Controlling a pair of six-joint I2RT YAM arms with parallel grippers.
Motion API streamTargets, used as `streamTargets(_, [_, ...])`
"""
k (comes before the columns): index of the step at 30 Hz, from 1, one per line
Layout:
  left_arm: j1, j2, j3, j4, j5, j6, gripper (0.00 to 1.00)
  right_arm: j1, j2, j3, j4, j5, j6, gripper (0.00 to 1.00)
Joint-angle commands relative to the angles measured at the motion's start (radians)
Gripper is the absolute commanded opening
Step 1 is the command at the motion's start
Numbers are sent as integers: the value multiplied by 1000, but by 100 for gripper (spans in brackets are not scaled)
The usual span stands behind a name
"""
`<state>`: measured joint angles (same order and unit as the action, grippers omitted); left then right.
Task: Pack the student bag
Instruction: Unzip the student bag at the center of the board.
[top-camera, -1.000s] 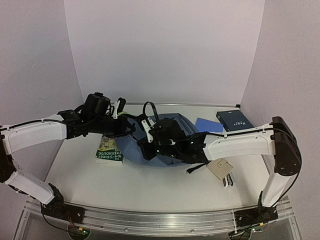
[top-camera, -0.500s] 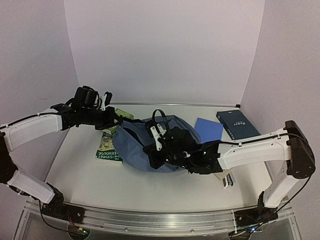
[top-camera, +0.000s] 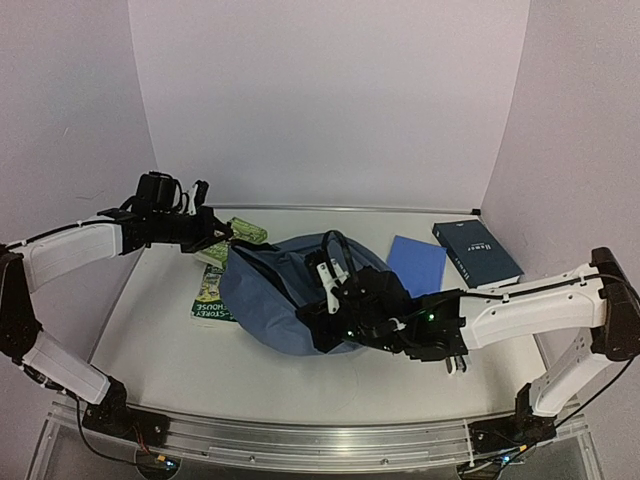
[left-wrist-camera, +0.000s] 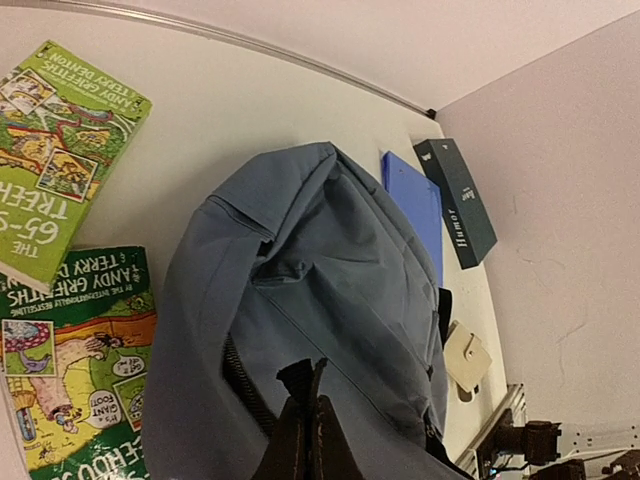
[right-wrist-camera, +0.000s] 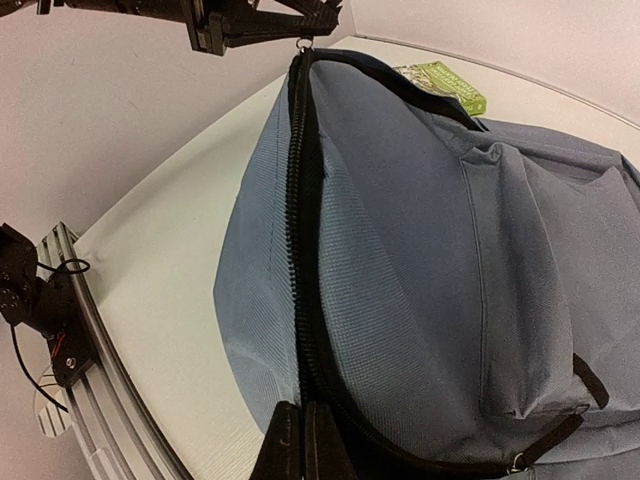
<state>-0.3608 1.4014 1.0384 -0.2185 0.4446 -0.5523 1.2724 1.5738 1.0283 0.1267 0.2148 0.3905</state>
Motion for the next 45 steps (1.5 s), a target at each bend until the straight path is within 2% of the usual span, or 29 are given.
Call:
streamTargets(1, [19, -62, -60, 135, 135, 22, 0, 11, -17, 70, -24, 28, 50, 29])
streamTargets(3, [17, -102, -95, 140, 185, 17, 0, 10, 4, 107, -25, 31, 57, 52])
streamTargets(5, [14, -139, -124, 142, 212, 9, 0, 10, 32, 154, -31, 42, 65, 69])
streamTargets(7, [12, -181, -150, 140, 229, 0, 0, 9, 62, 196, -46, 61, 68, 83])
streamTargets(9, [9, -220, -173, 142, 240, -13, 0, 8, 104, 248, -64, 77, 67, 92])
streamTargets(13, [5, -263, -195, 130, 252, -36, 0, -9, 204, 358, -98, 29, 66, 98])
streamTargets(17, [2, -277, -198, 104, 251, -43, 0, -33, 300, 455, -118, -63, 53, 98])
streamTargets(22, [1, -282, -200, 86, 251, -40, 0, -56, 399, 544, -156, -100, 32, 98])
streamTargets(26, [0, -283, -203, 80, 255, -41, 0, -67, 442, 586, -159, -106, 26, 85])
streamTargets(30, [0, -280, -206, 80, 255, -44, 0, -67, 459, 601, -159, -106, 16, 66])
streamTargets(34, [1, -270, -205, 71, 214, -51, 0, -67, 448, 597, -161, -109, 15, 25])
streamTargets(37, [2, -245, -192, 49, 149, -66, 0, -66, 408, 567, -159, -114, 8, 4])
streamTargets(38, [3, -235, -185, 41, 126, -70, 0, -65, 390, 554, -159, -116, 5, 0])
streamTargets(45, [24, -137, -132, 52, 15, -85, 0, -44, 258, 435, -161, -134, -7, 0])
